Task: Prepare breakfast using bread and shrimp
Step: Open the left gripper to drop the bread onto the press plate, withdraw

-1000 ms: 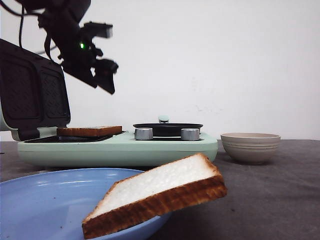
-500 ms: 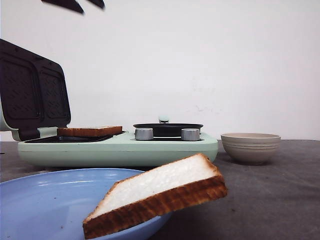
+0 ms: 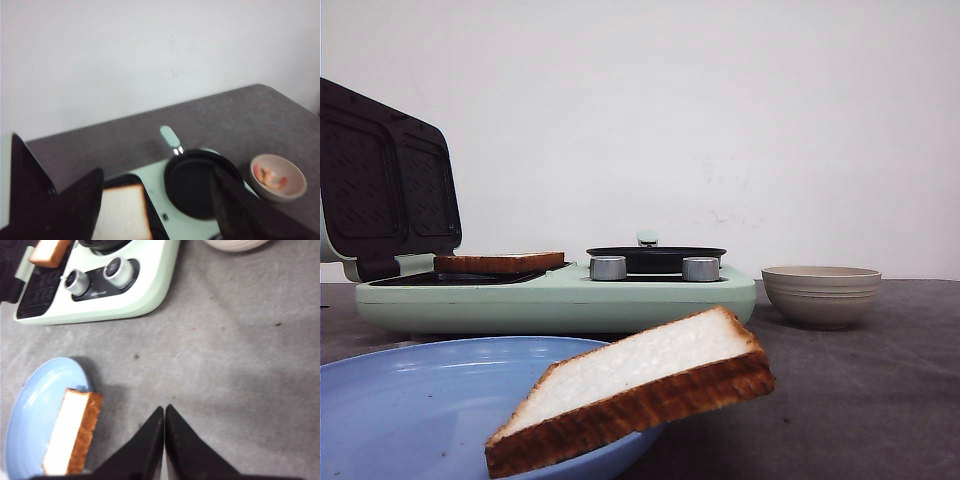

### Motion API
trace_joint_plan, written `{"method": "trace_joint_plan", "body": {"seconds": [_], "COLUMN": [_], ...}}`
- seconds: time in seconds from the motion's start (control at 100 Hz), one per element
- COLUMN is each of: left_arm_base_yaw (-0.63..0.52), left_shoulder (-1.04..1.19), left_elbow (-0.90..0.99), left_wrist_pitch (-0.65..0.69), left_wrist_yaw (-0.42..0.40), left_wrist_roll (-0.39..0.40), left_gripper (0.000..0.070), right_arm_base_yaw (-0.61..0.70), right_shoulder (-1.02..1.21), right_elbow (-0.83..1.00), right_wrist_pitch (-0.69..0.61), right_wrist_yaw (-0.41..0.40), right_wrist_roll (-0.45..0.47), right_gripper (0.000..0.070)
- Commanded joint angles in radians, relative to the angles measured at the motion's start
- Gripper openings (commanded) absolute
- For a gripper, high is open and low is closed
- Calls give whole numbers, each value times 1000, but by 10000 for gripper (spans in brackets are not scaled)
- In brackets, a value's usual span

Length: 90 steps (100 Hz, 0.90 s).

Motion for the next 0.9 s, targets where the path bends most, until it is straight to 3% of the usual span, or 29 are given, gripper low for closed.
{"method": "trace_joint_plan", "body": {"seconds": [0.0,0.19,0.61,0.68,0.79,0.89], "left_arm_base_yaw": [2,11,12,12,12,12], "left_shoulder": [-53,-257,-621,-652,-680,-697], "left_elbow": [-59,-316,-647,-661,-662,-662], "left_wrist_pitch": [38,126,92,58,-3,-32], "left_wrist_yaw": [4,2,-49,-50,-51,-51], "left_wrist_roll": [-32,-101,-194,-196,-180,-172], "left_gripper": [348,349,349,350,350,350], "right_arm_base_yaw": [4,10,143,179,239,300], "right_shoulder": [3,3,5,10,27,57], "right_elbow": [15,15,9,7,7,7], "right_wrist_pitch": [0,-42,-65,-65,-61,-40], "right_wrist_yaw": [-8,-37,-27,-17,11,46], "right_wrist_roll": [23,25,113,133,151,169], "right_gripper": [0,0,1,36,145,151]}}
